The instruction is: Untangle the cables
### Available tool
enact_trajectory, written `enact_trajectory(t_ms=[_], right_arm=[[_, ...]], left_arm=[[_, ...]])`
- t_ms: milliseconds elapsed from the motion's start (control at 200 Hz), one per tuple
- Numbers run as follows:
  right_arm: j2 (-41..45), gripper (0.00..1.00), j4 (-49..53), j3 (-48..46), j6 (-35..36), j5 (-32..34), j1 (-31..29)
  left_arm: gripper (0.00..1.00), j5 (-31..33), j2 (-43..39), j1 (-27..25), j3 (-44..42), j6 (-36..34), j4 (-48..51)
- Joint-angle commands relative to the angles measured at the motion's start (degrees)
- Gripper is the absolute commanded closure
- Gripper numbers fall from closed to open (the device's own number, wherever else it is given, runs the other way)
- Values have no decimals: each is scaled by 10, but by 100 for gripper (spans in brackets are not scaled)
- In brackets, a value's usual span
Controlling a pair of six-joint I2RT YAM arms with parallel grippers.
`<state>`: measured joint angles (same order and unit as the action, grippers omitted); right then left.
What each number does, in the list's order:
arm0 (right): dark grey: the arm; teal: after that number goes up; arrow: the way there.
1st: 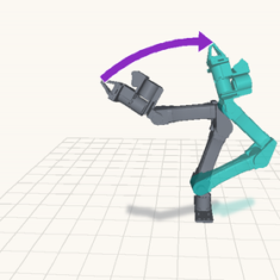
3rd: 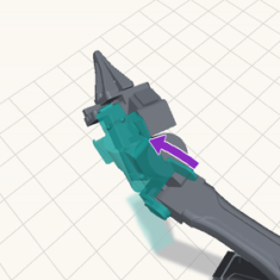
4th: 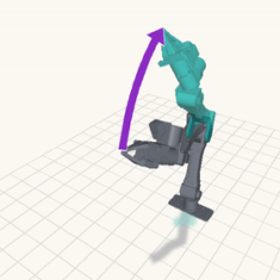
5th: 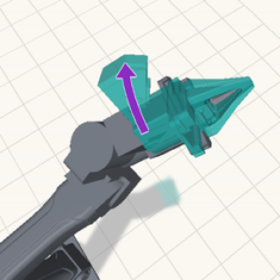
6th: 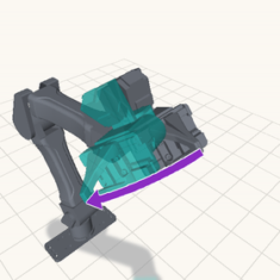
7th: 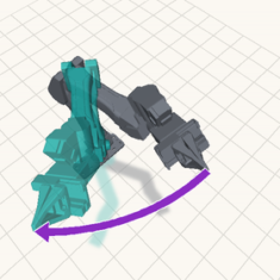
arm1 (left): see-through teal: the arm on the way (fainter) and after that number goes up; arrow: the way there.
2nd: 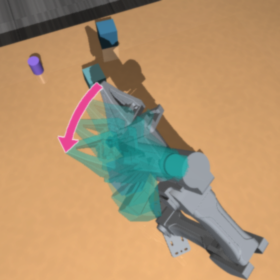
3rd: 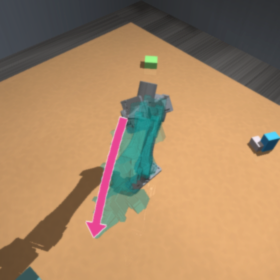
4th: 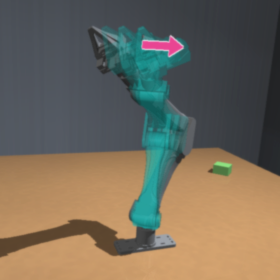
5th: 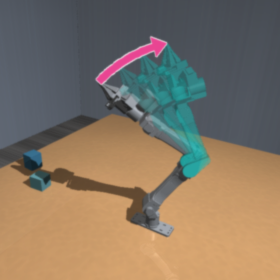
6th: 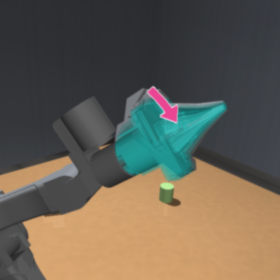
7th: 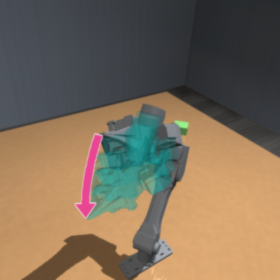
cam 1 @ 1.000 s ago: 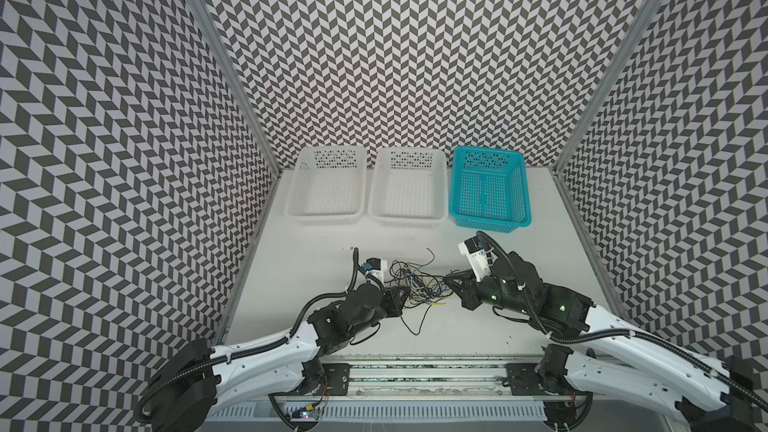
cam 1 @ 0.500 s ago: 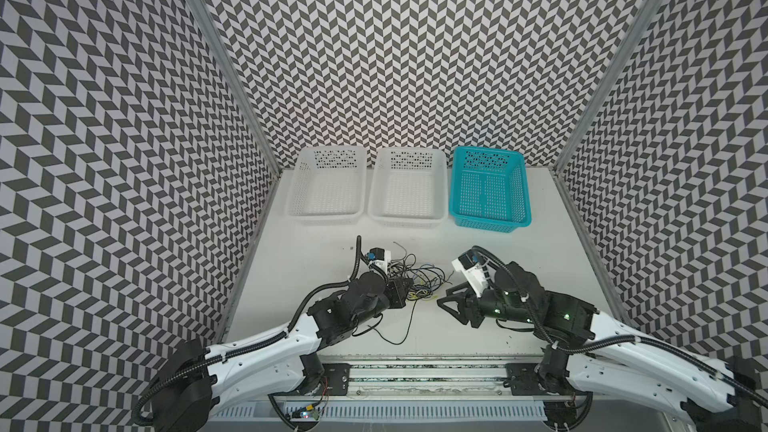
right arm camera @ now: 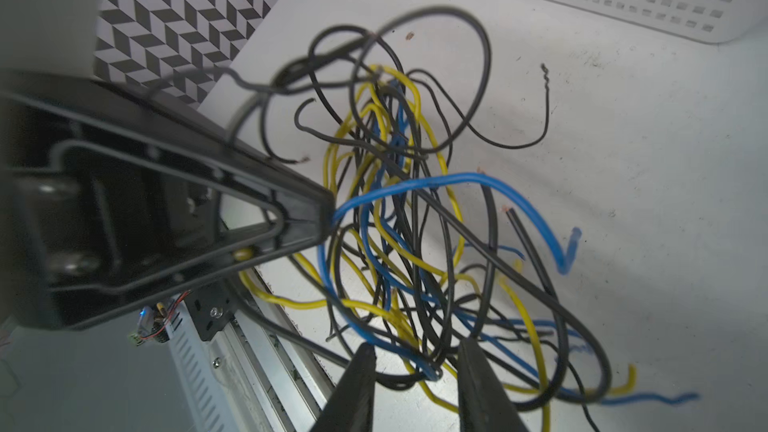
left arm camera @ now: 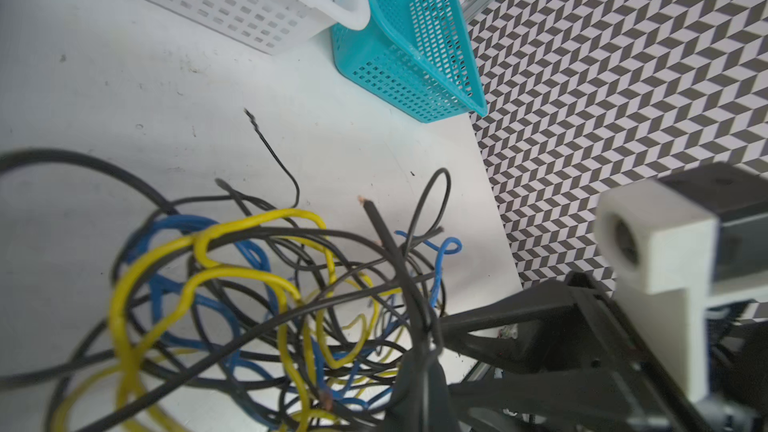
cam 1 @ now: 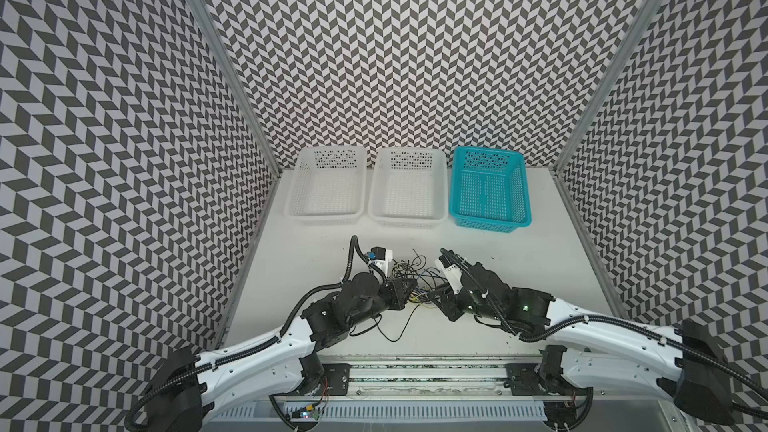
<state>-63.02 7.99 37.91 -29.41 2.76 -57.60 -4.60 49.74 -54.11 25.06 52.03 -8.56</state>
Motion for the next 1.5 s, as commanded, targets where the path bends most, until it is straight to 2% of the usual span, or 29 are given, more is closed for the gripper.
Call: enact_trajectory(t_ms=[0,290,376,451,576,696,791,856,981,1192,1367,1492], right_arm=[[-33,68,-29,10,-11,22,-2],[-44,77,-56,-14,-33,83,-1],[-42,93,-66,-20,-24,73,0],[-38,95,-60,-19,-16,64,0],[-7,85,-41,-25,-11,73,0],[47,69,-56,-47,23,21,0],[95,55,-75,-72,53,-15,0],[121,47,-98,-90,76,-44,0],[144,38,-118,-94,111,-69,-1],[136,39,-136,-44,168,-33,-2],[106,50,-108,7,211,36,-2],[105,58,-116,-3,218,69,-1]], left_arm=[[100,-19,-20,-6,0,-13,-65],[100,-21,-86,-8,-26,-21,-93],[100,-6,-100,-8,-35,-14,-89],[100,2,-102,-7,-31,-16,-69],[100,22,-94,-5,-14,-11,-45],[100,27,-79,4,19,-1,-34],[100,31,-54,14,72,2,17],[100,13,-32,23,105,3,29],[100,-20,2,26,156,9,24],[100,-63,39,25,230,8,56],[100,-66,48,25,236,6,78],[100,-64,50,25,234,6,90]])
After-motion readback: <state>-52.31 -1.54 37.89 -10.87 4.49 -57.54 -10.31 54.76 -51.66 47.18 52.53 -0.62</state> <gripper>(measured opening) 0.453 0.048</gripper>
